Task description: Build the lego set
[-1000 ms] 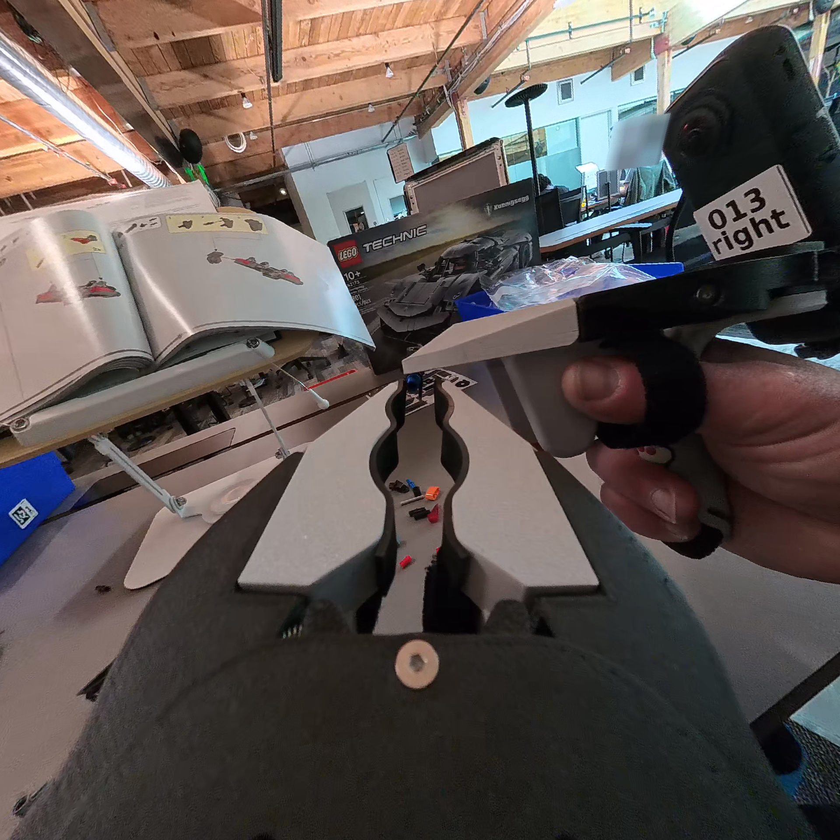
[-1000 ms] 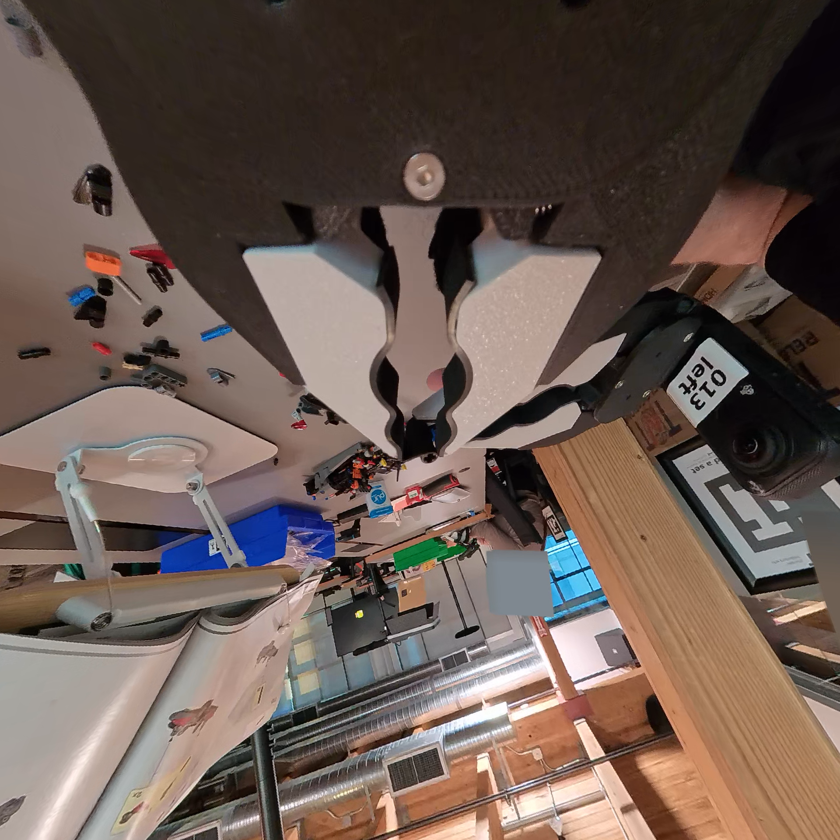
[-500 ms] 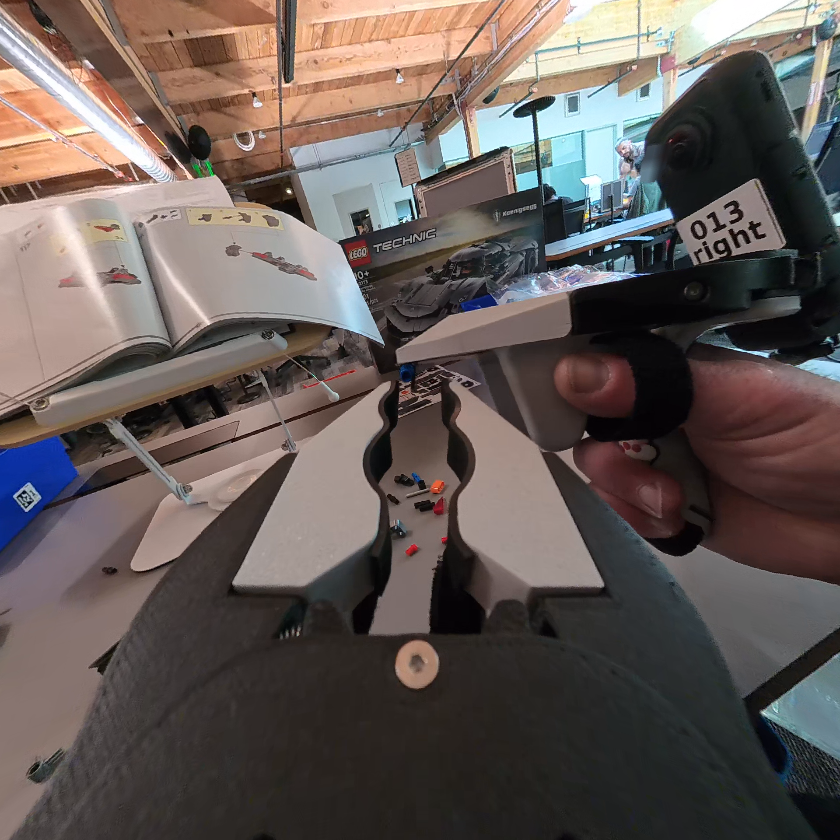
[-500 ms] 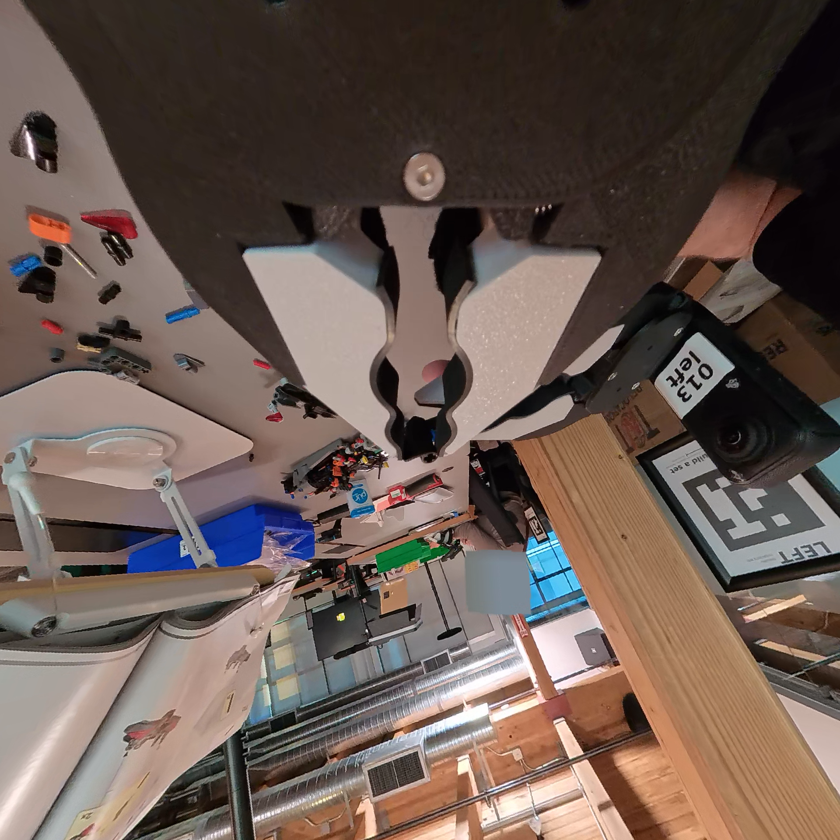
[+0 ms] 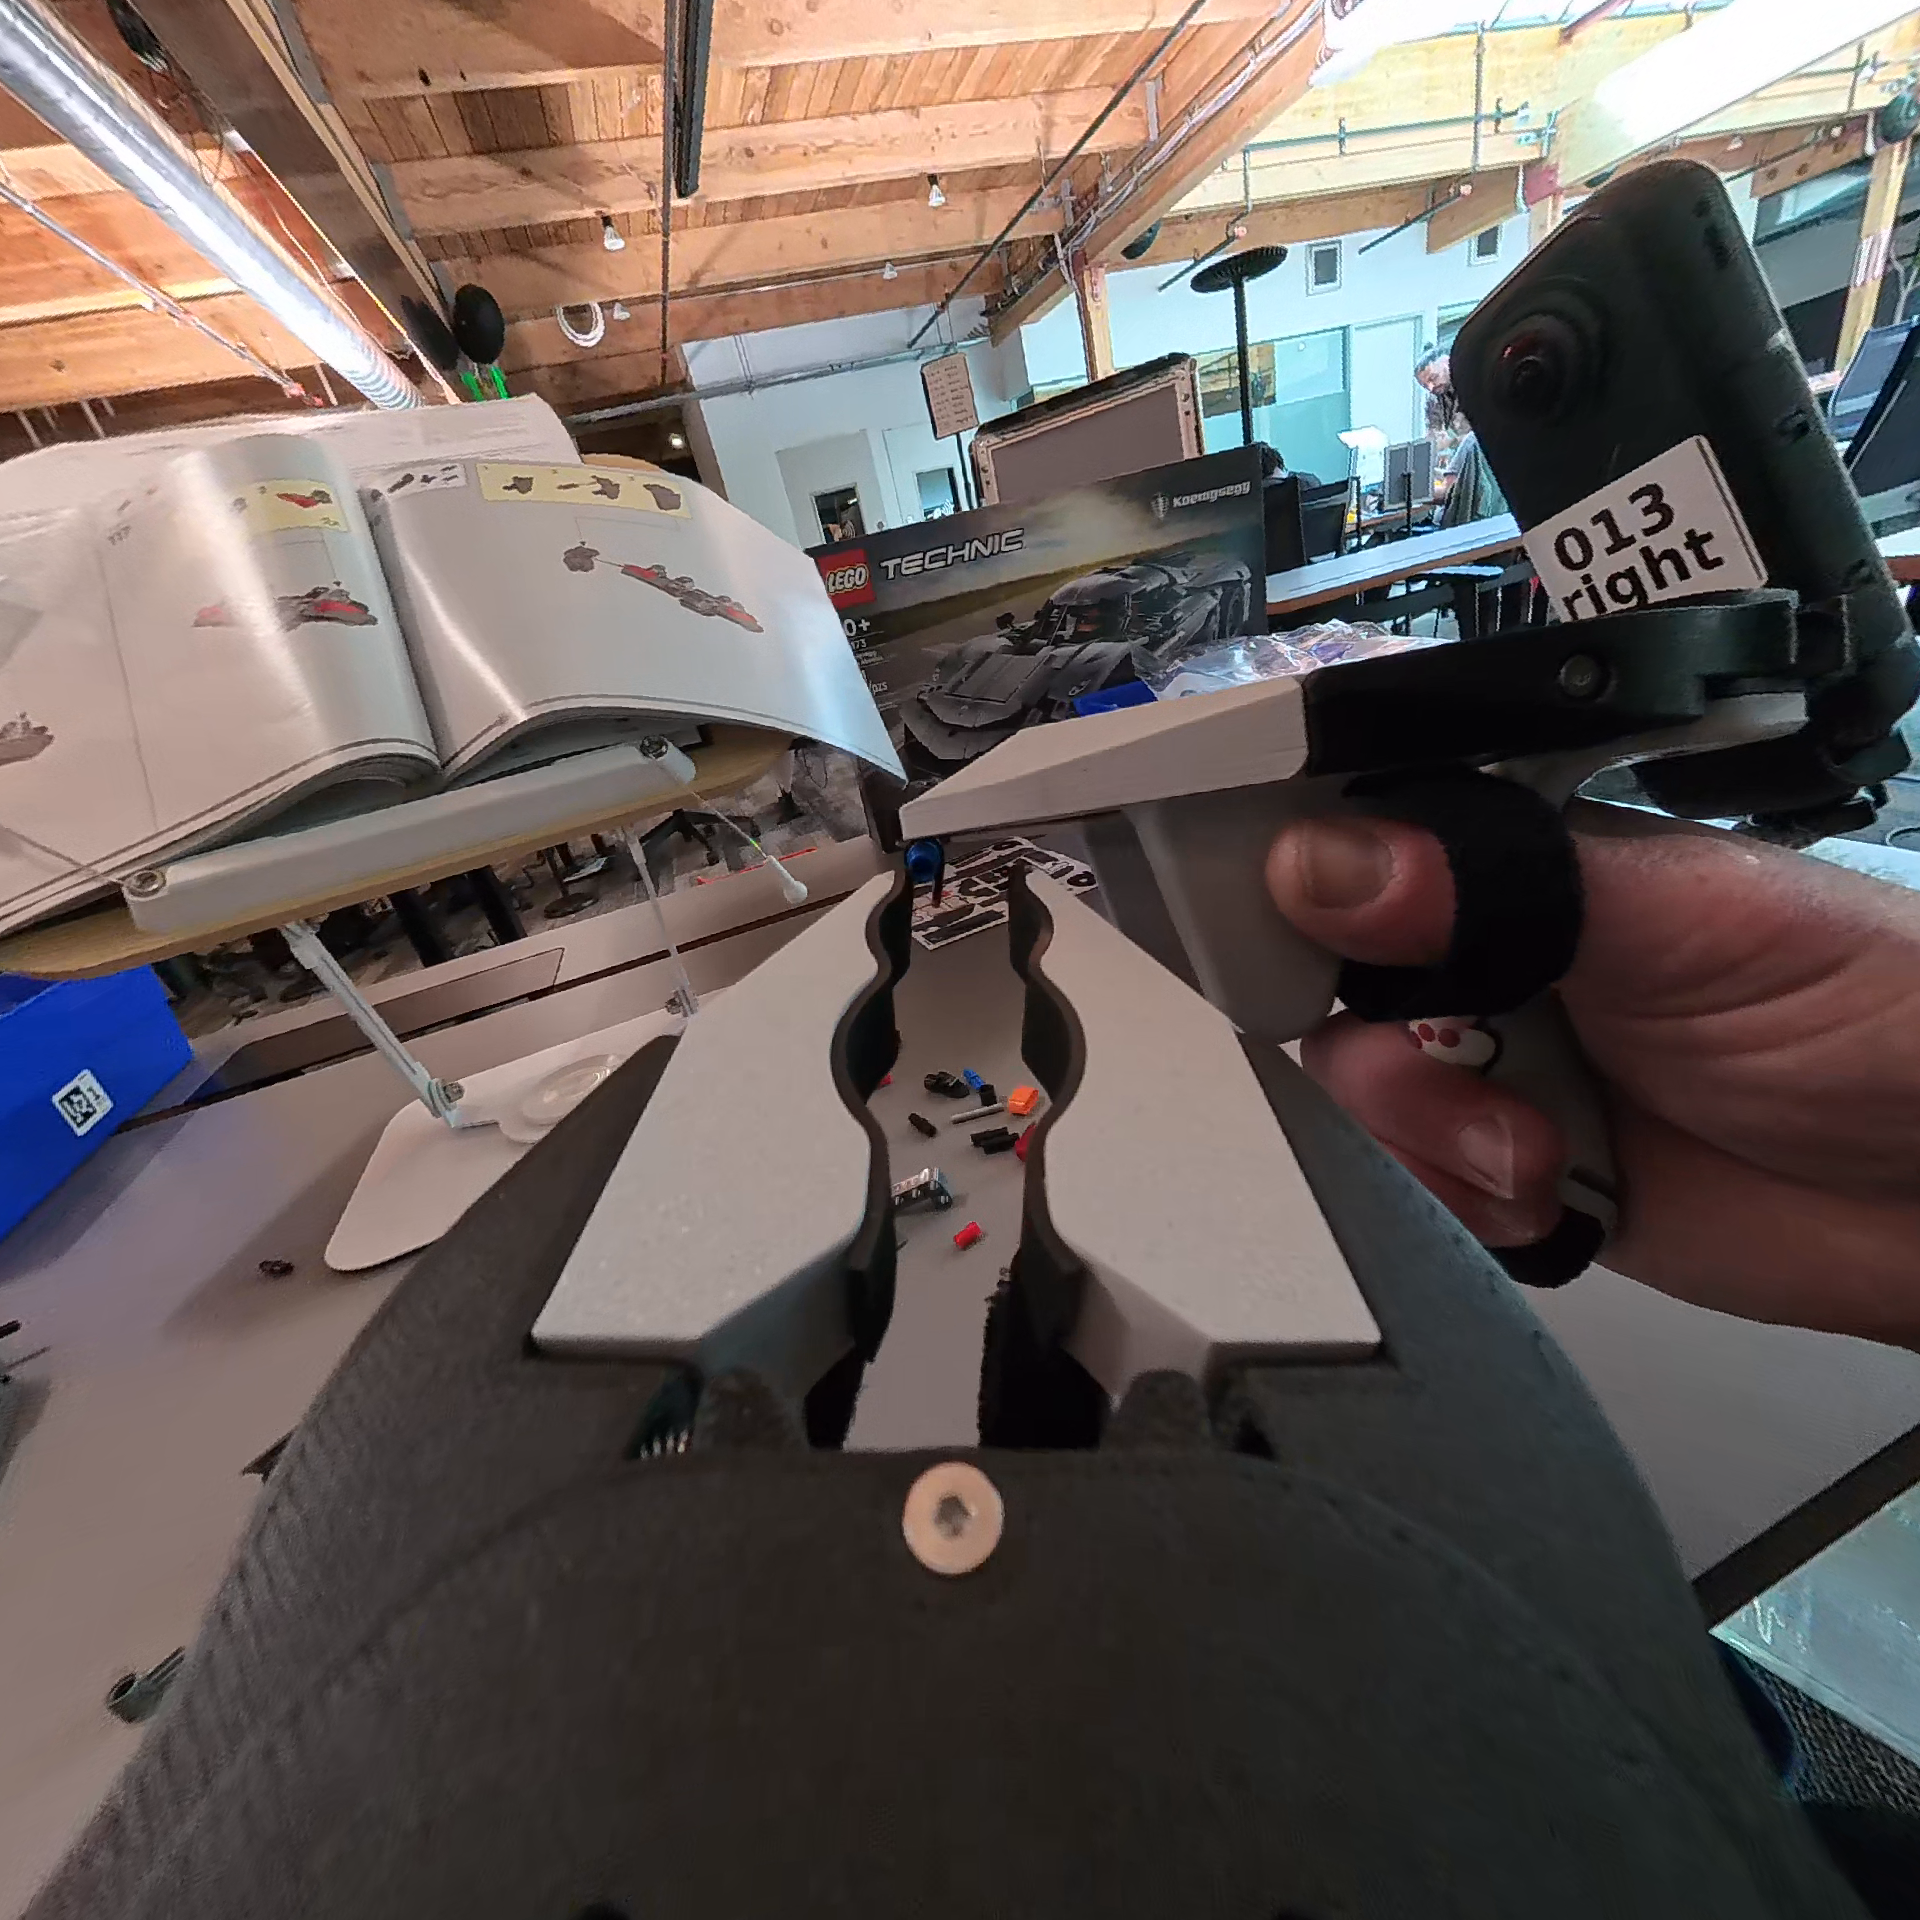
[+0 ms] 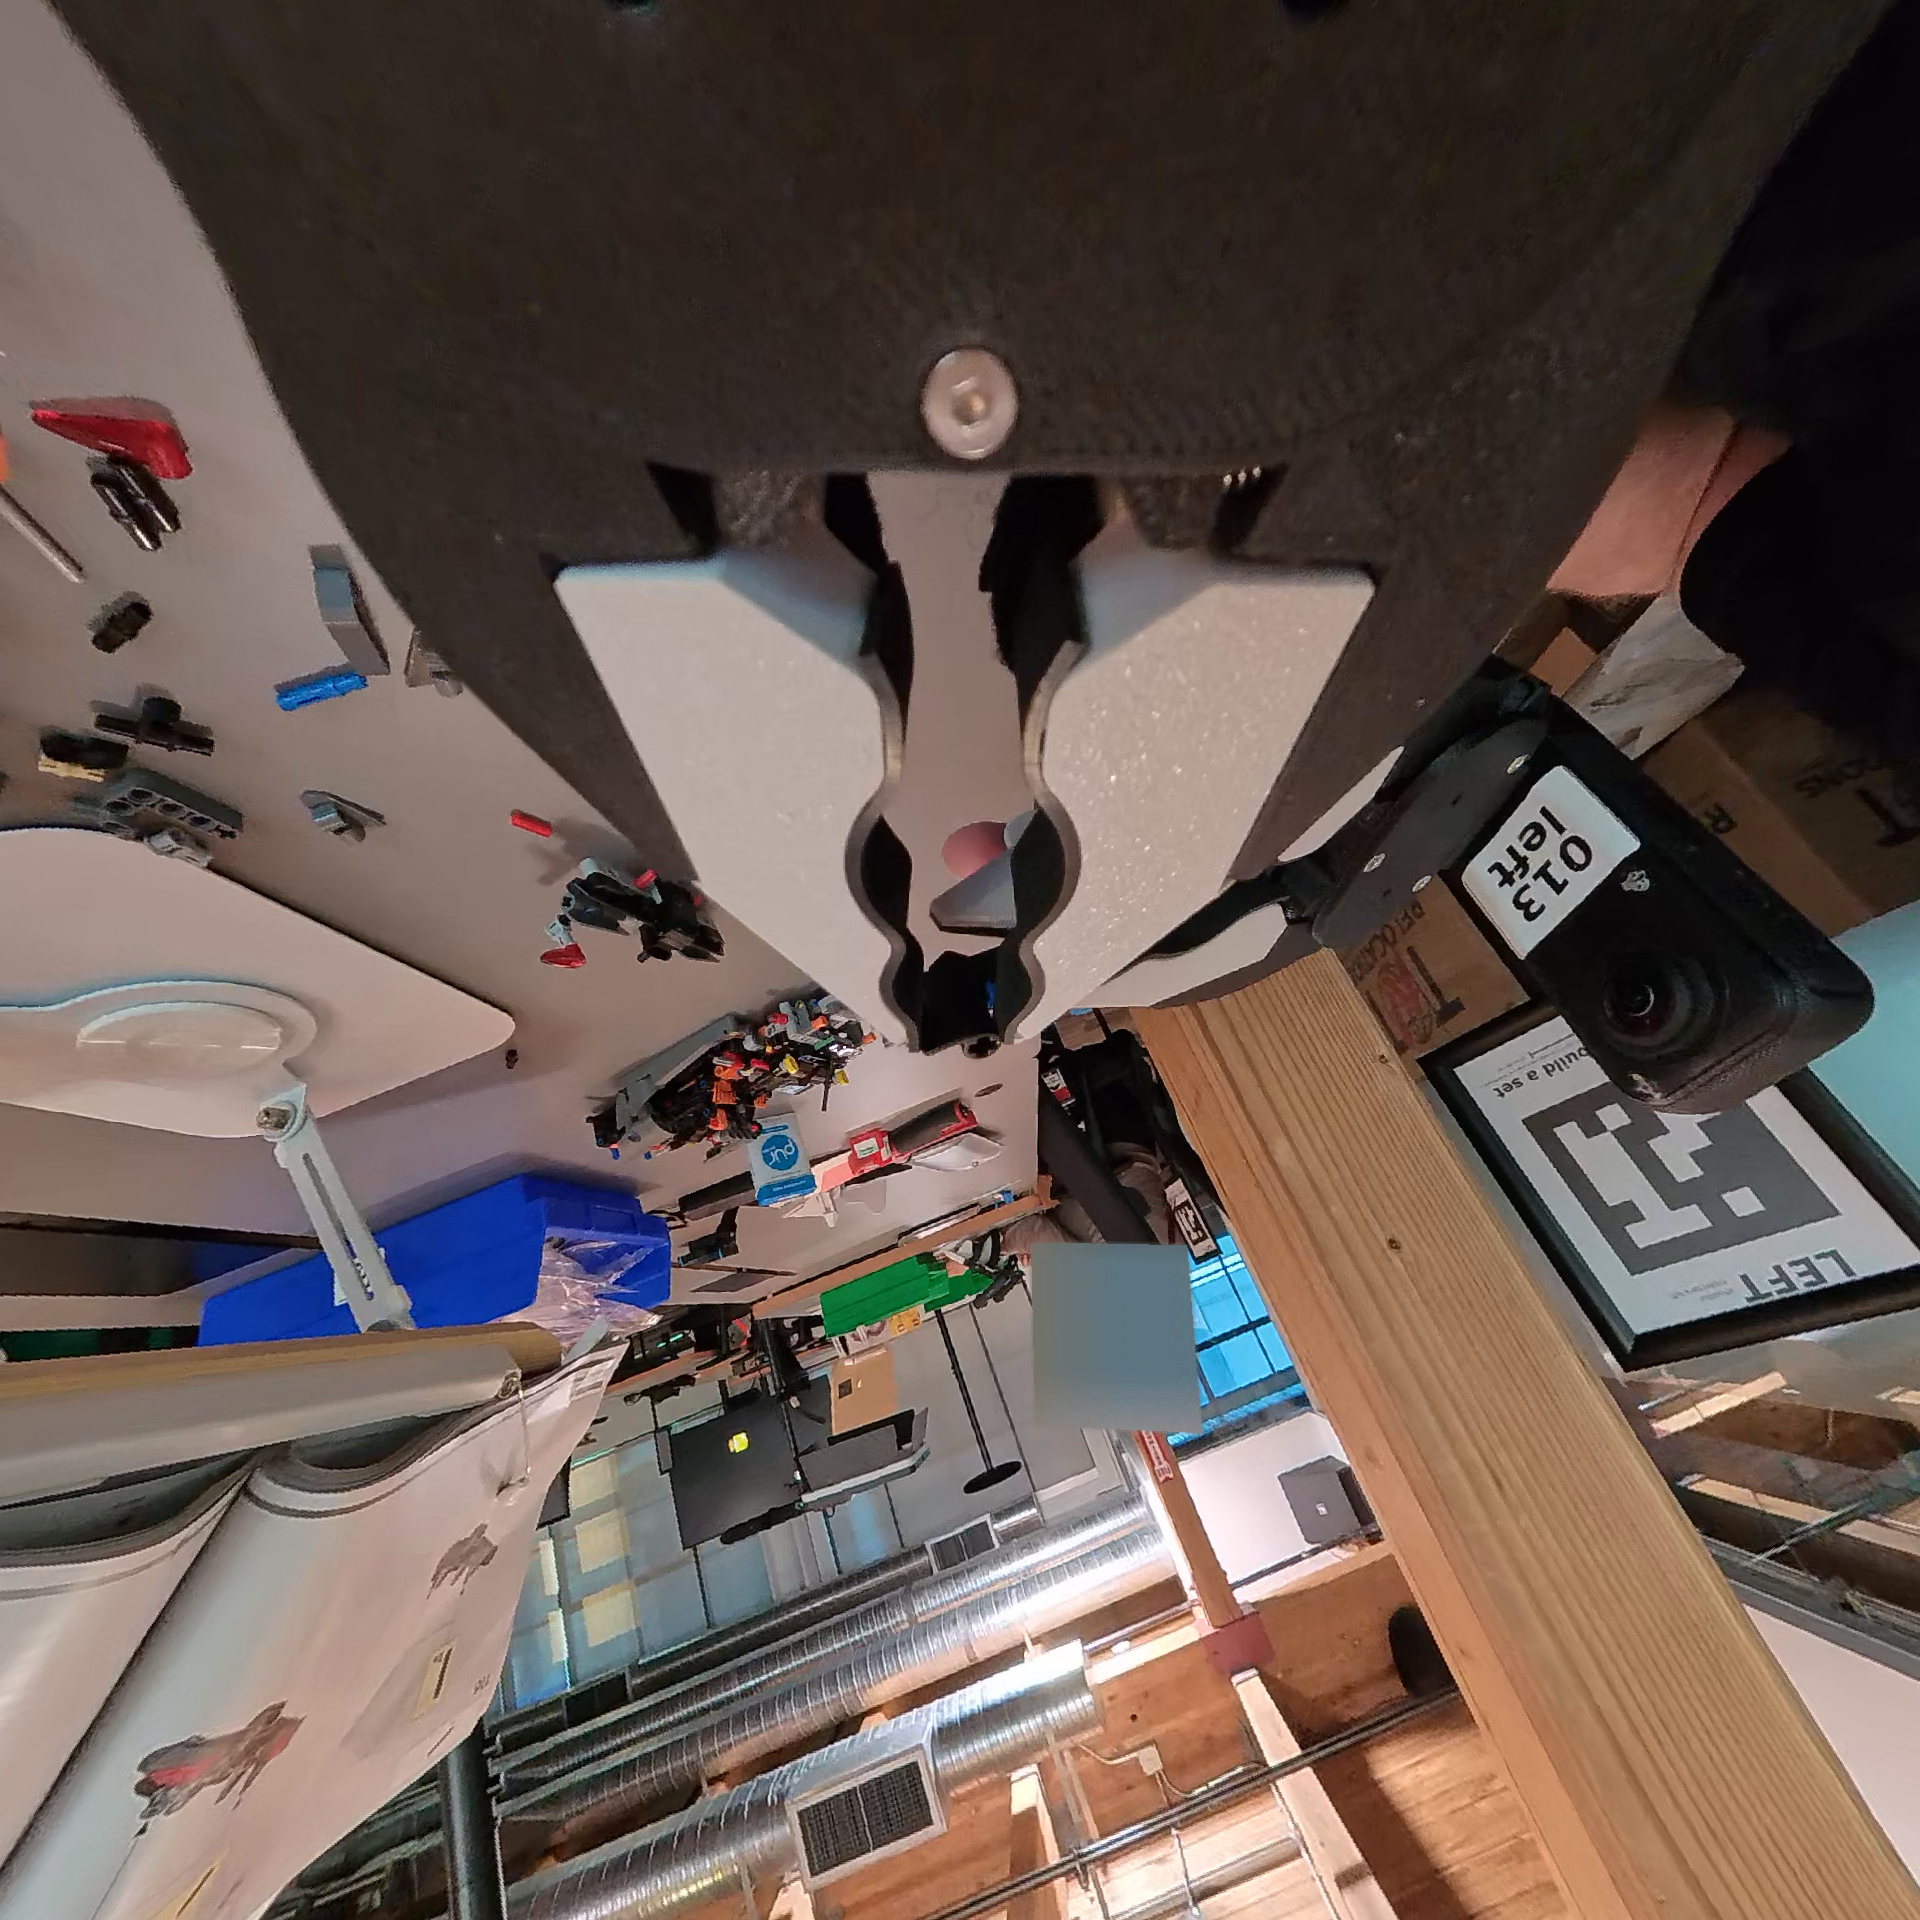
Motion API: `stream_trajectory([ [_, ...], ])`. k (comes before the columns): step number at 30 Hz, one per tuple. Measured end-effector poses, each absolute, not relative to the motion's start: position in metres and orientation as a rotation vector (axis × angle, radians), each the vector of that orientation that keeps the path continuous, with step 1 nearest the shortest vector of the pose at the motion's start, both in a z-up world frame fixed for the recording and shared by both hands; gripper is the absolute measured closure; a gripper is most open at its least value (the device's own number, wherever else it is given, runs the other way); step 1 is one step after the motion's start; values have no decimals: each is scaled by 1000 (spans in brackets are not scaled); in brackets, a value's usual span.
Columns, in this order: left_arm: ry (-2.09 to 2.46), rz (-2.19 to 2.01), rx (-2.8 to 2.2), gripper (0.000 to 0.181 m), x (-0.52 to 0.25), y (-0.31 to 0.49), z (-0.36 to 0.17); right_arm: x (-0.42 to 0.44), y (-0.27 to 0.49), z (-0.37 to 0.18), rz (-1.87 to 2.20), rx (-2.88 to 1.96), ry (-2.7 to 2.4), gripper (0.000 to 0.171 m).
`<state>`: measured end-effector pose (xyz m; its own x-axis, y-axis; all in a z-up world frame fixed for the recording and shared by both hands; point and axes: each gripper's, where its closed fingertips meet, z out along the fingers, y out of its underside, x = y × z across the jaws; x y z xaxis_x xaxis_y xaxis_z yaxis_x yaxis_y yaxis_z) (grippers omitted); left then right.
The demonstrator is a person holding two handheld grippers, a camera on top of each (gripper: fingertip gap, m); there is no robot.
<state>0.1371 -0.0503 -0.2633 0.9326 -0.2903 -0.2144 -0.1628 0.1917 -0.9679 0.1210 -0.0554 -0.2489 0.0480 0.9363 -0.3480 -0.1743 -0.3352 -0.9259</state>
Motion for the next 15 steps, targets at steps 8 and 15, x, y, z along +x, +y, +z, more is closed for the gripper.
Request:
stream_trajectory([
  [8, 352, -96, -1405, 167, 127, -47, -267, 110, -60, -255, 1496, -1382, -863, 160],
  [15, 316, -98, -1414, 176, 117, -44, -268, 103, -59, -257, 1515, -1391, -871, 160],
])
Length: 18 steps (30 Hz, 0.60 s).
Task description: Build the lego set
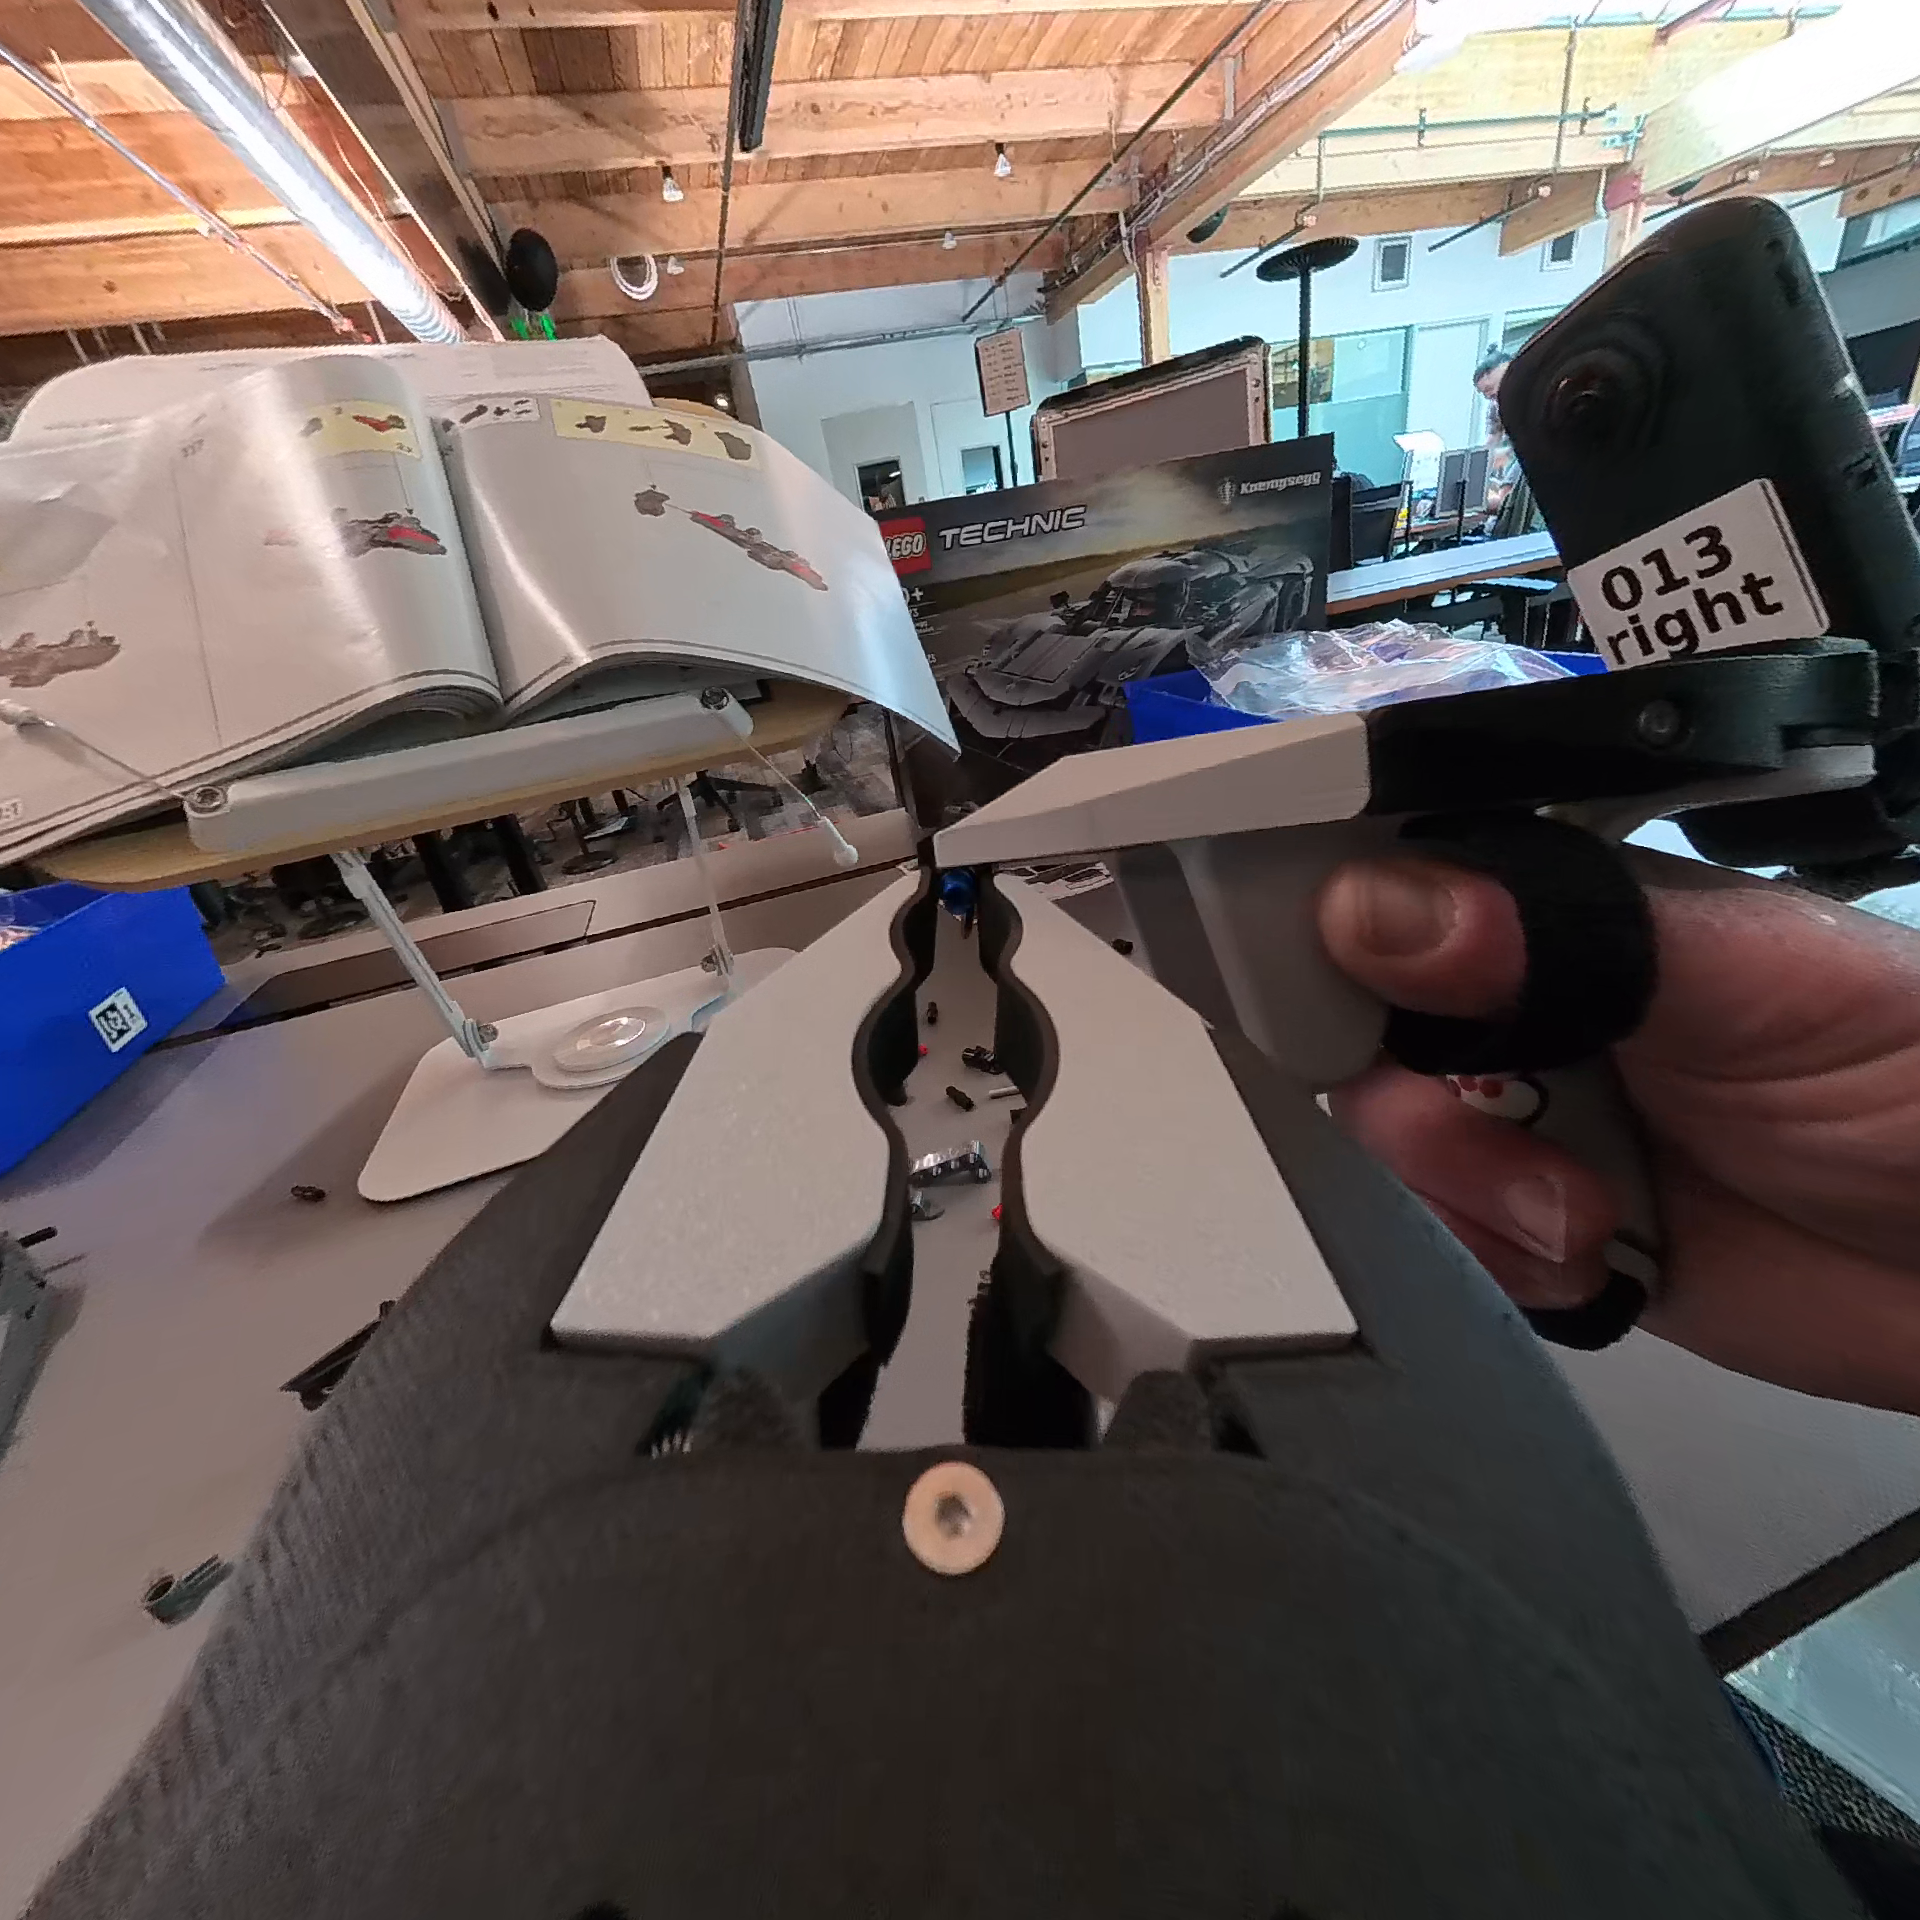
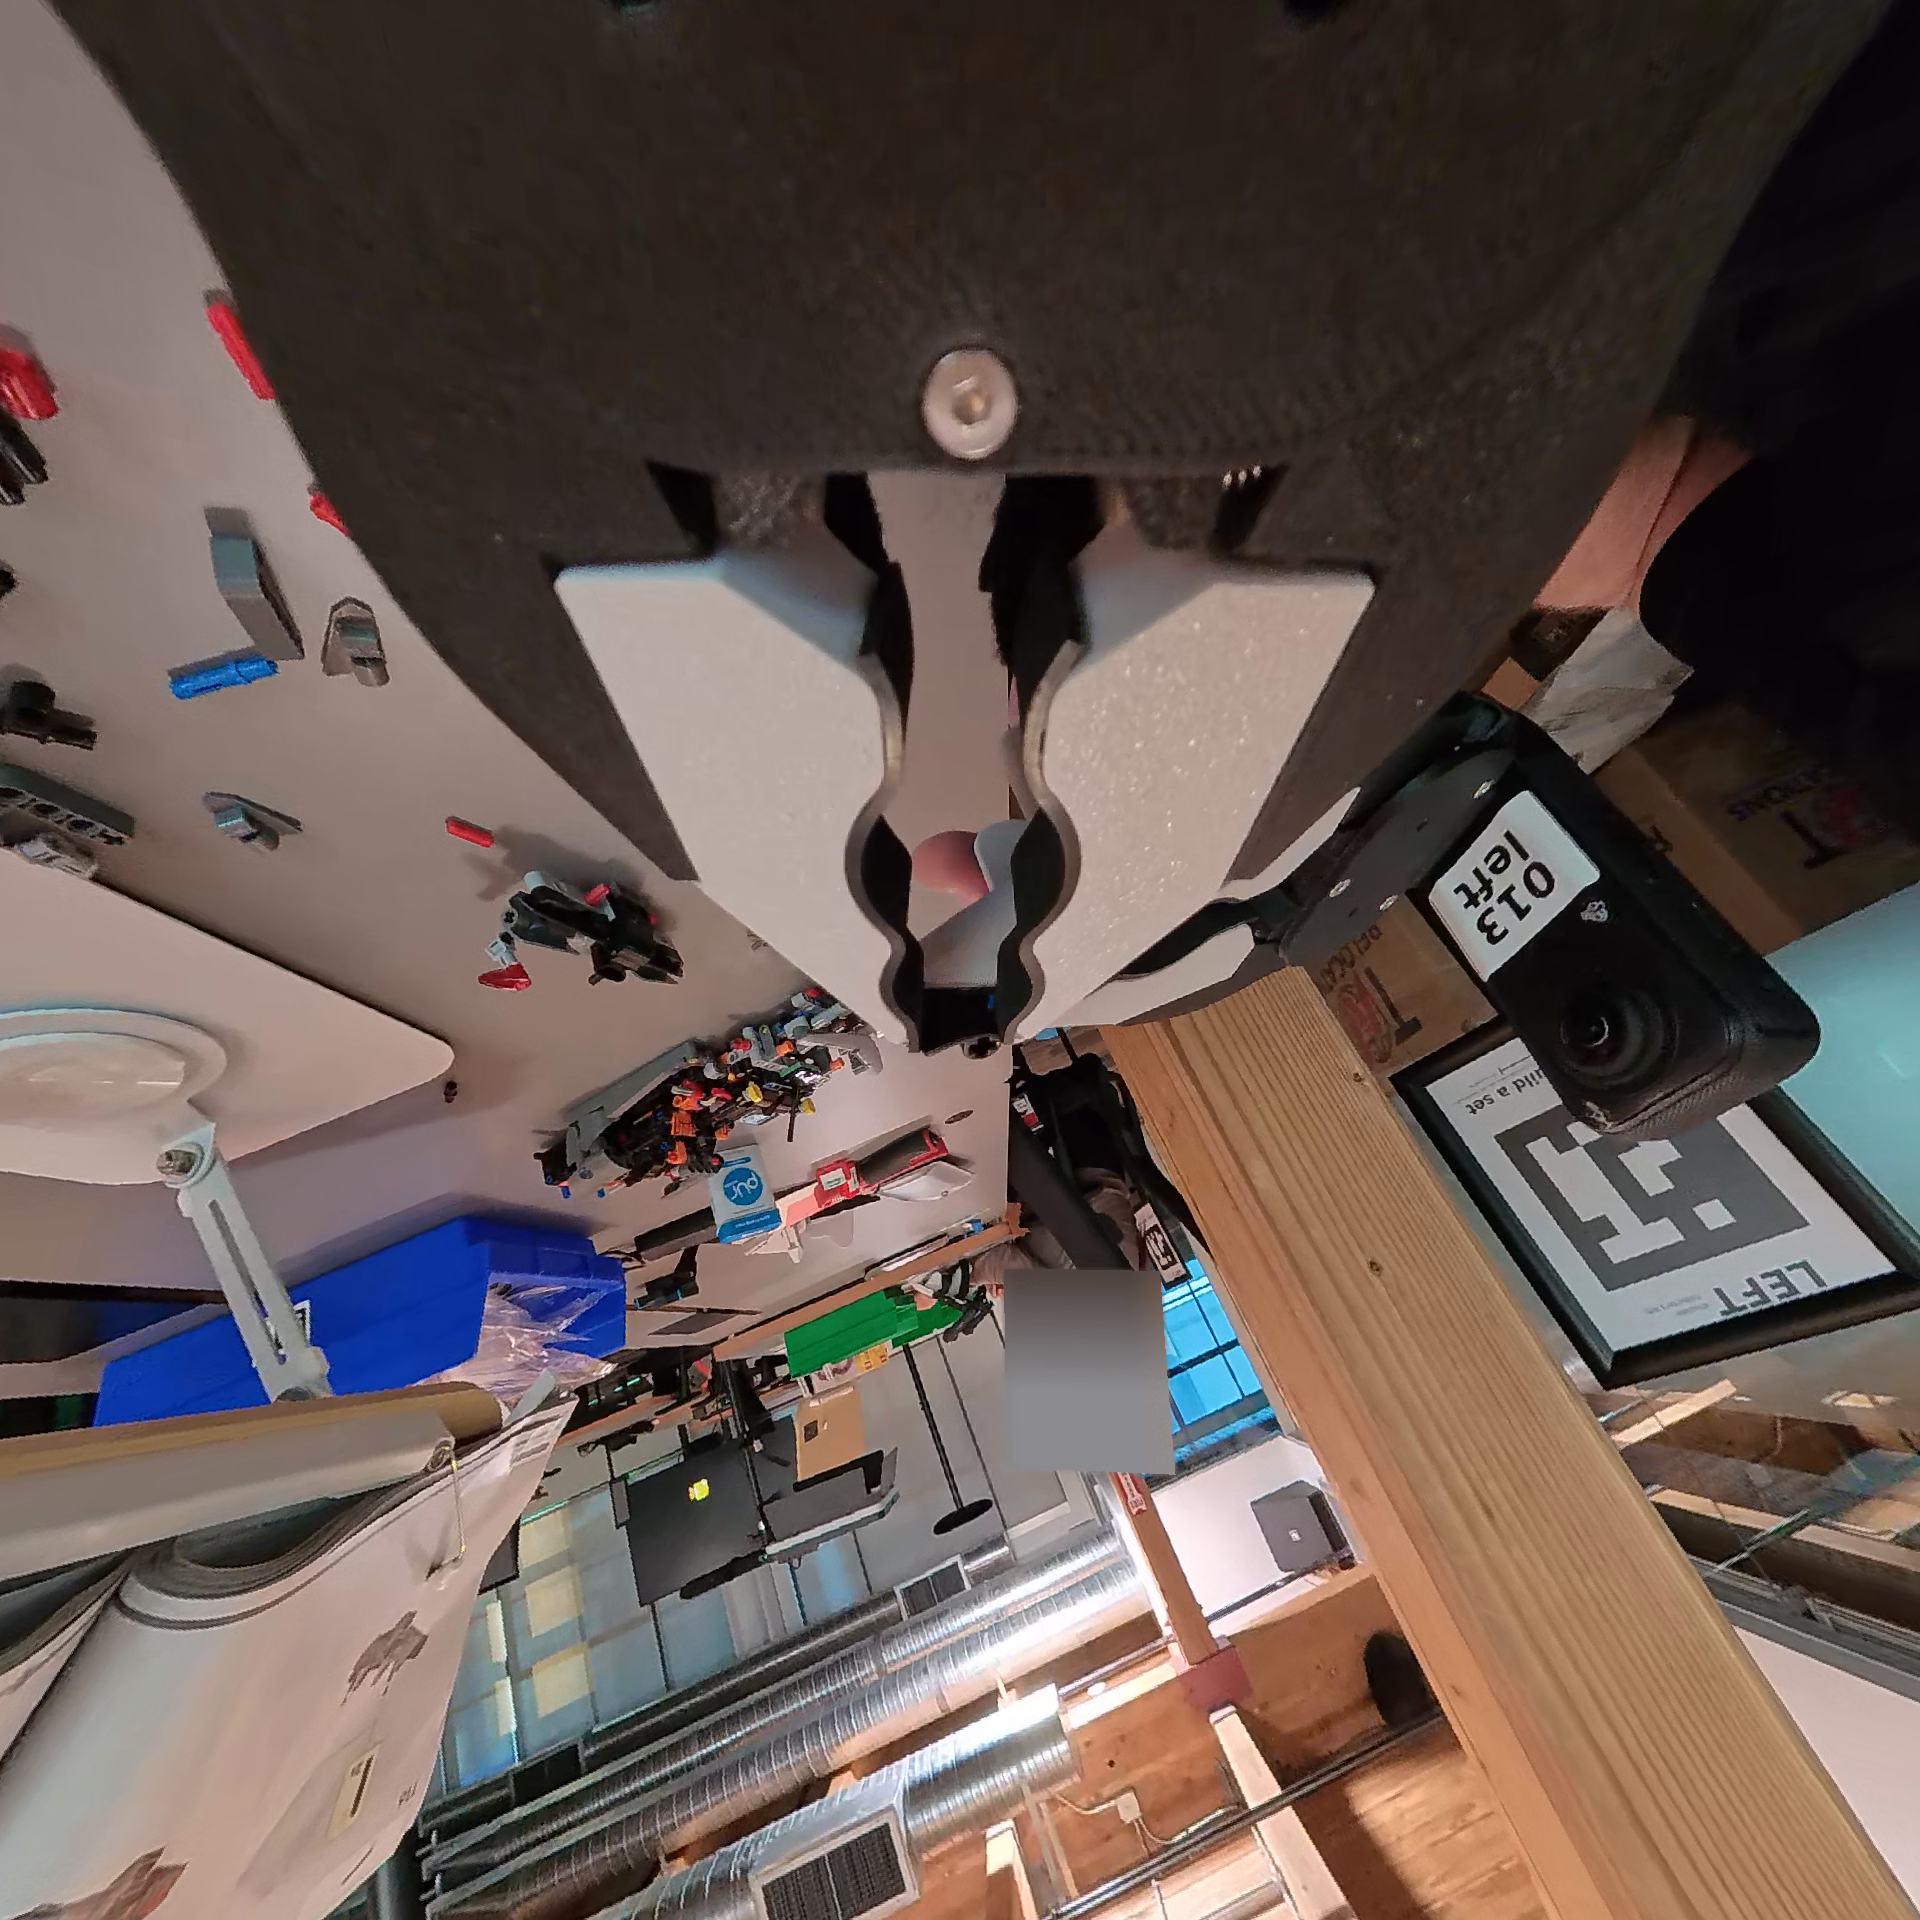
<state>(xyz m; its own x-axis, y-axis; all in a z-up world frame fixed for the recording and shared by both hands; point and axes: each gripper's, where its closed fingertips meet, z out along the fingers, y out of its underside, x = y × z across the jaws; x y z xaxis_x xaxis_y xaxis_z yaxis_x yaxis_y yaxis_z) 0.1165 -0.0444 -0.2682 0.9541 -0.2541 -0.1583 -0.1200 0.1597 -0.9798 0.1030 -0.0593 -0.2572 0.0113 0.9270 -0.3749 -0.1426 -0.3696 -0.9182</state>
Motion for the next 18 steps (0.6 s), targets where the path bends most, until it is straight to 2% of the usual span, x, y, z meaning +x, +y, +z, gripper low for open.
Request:
stream_trajectory([
  [18, 293, -86, -1430, 177, 95, -36, -270, 83, -51, -259, 1557, -1410, -875, 160],
])
